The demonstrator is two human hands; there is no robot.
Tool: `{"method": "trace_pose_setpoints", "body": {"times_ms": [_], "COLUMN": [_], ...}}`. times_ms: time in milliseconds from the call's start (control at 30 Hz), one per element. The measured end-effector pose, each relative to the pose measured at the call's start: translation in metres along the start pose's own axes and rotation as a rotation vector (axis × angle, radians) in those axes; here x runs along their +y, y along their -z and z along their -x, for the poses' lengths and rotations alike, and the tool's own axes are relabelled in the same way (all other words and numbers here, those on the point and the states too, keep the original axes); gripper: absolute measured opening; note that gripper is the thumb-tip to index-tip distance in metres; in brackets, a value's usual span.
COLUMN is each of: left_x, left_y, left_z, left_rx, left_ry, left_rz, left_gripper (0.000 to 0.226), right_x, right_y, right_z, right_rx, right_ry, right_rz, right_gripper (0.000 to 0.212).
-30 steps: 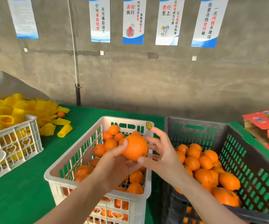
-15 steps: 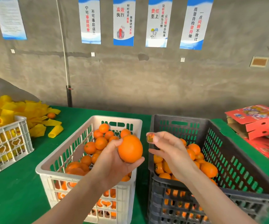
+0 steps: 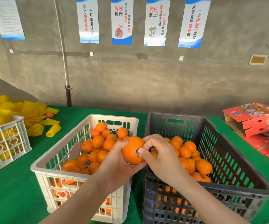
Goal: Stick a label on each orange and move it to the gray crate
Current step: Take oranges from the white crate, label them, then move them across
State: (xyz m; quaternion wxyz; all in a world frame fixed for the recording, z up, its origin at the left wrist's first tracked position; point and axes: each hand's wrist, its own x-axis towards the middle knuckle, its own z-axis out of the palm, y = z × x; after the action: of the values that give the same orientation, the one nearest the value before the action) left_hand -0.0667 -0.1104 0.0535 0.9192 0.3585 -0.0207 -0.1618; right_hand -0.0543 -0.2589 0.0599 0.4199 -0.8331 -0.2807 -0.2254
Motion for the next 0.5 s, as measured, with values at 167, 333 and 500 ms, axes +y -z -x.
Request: {"method": "trace_pose_setpoints", "body": {"times_ms": [167, 333, 500], "left_x": [-0.003, -0.006, -0.024], "left_y": [0.001, -0.002, -0.007], "left_z": [-0.002, -0.005, -0.021], "left_rx": [0.019, 0.007, 0.031], "left_ry": [-0.073, -0.075, -0.100], "left_rz": [-0.055, -0.052, -0.263], "left_gripper": [0.051, 0.045, 0.038], "right_x": [0.003, 0.018, 0.027], "right_y": [0.001, 0.007, -0.008], "right_z": [0.004, 0.005, 0.016], "right_rx": [0.115, 0.018, -0.115], "right_ry": [0.095, -0.144, -0.041], "right_rz": [0.222, 0.068, -0.136], "right_gripper": [0.025, 0.055, 0.079]}}
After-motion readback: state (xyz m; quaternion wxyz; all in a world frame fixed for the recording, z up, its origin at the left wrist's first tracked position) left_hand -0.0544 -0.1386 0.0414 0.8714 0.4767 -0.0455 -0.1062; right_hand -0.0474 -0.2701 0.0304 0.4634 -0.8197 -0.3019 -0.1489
